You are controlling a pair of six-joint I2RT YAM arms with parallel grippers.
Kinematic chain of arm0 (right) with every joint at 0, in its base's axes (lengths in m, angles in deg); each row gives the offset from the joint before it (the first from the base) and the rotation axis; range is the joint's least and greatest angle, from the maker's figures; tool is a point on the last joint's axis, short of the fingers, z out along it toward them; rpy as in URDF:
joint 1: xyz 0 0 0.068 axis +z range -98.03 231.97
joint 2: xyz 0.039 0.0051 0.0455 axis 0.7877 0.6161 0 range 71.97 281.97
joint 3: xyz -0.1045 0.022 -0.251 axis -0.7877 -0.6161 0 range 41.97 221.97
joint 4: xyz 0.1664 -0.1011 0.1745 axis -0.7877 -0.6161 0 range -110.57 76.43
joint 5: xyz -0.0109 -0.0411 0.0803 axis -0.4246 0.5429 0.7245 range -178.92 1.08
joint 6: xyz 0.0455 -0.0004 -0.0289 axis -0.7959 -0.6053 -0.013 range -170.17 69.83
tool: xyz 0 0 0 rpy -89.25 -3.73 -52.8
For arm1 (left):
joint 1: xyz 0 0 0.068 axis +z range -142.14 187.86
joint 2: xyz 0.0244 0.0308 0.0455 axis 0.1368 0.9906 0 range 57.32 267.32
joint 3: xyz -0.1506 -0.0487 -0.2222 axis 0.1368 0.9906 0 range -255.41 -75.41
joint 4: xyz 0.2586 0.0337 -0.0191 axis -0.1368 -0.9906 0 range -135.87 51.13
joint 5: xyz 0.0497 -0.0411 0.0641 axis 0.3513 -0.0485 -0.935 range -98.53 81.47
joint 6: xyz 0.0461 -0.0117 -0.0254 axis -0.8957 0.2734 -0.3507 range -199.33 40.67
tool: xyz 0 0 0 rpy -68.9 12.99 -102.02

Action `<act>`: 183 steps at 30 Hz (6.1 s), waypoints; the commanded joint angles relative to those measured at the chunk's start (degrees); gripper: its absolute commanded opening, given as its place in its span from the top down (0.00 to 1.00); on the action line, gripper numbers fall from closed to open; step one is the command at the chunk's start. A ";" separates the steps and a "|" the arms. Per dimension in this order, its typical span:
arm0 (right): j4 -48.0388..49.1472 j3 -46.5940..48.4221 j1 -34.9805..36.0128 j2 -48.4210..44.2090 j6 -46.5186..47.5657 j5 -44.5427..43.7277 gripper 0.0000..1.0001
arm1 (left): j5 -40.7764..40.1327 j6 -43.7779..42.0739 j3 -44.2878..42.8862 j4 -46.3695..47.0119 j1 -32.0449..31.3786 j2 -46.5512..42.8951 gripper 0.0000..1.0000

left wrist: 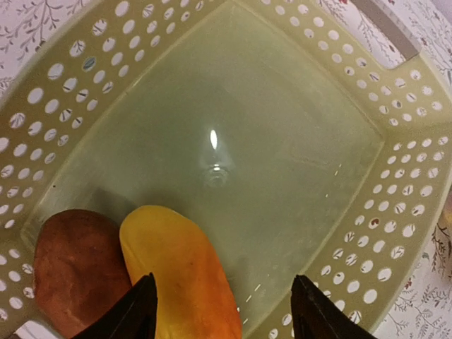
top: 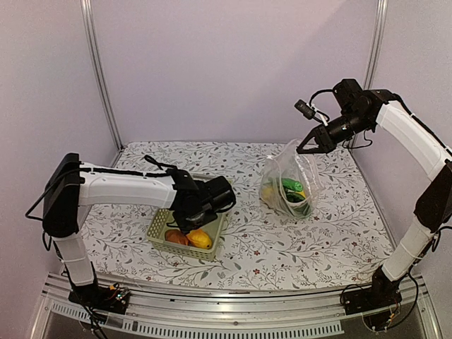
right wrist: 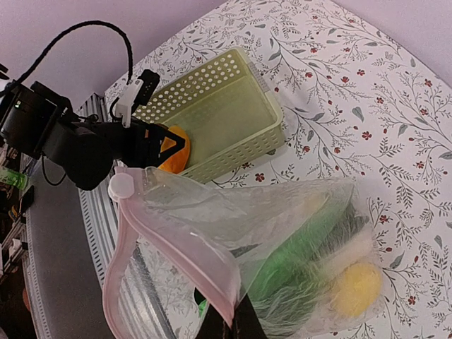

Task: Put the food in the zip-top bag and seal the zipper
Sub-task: Pick up the fake fruit from the bin, then place the fake fruit in the zipper food storage bag, then adjust the zipper food storage bag at the center of the board.

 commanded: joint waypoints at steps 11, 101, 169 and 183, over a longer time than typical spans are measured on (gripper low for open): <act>0.17 0.02 0.34 0.82 0.50 -0.09 1.00 | 6.96 1.13 2.55 -1.37 4.58 1.09 0.35; -0.02 4.73 0.83 -6.03 0.84 -9.53 1.00 | 50.16 -94.65 -24.62 69.95 -4.38 7.32 1.00; -0.74 2.82 0.95 -2.59 1.12 -7.28 1.00 | 25.32 -114.73 -46.81 7.88 -11.07 14.99 0.83; 3.50 5.04 0.87 -3.11 -1.52 -18.24 1.00 | 24.75 -119.96 -49.46 14.57 -10.81 14.97 1.00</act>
